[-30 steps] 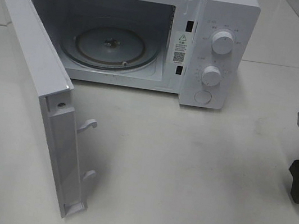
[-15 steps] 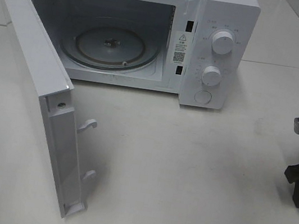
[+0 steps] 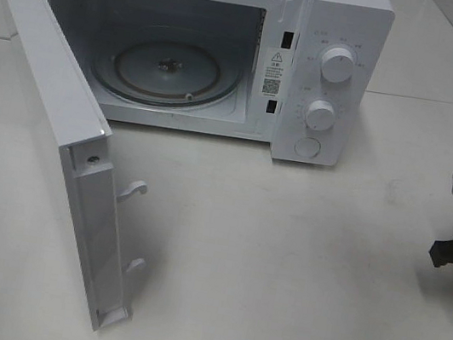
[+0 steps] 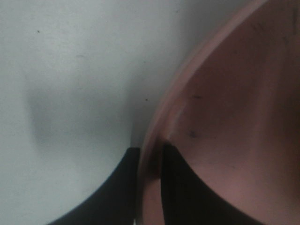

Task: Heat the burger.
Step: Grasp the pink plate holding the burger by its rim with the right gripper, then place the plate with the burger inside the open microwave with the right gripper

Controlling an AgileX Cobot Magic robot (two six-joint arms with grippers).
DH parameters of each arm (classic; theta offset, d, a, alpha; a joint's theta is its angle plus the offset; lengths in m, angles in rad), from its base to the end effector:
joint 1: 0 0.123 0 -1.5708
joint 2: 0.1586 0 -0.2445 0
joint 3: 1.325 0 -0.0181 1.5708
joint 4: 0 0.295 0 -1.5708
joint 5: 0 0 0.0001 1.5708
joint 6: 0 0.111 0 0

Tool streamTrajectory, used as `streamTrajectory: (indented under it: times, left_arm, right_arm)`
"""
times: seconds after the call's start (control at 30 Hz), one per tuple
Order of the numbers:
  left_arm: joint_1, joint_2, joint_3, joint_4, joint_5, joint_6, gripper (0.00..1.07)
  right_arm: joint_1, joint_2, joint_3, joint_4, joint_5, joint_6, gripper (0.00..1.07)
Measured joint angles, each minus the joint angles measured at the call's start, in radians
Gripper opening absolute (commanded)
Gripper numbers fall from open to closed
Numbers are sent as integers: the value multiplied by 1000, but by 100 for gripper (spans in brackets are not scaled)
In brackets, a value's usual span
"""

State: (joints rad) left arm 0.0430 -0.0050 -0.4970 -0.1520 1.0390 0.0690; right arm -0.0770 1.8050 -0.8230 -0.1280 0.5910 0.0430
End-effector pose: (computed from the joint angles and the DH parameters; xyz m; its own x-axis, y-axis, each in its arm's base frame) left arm 0.0934 -0.0105 0.2920 -0.4304 -0.0270 -0.9022 0.0714 0.9954 -0.0638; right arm 0.3005 -0.0311 0.0198 -0.9964 0.0134 -0.0840 0.0199 0.9969 -0.0763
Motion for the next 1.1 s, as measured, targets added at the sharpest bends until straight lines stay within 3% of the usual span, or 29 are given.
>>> streamTrajectory:
  times: [0.43, 1.1]
  left_arm:
    - [0, 0, 0, 0, 0, 0, 98]
    - [0, 0, 0, 0, 0, 0, 98]
  right_arm:
    - [18, -5, 0, -49, 10, 87, 0]
    - [191, -7, 0, -326, 153, 346, 0]
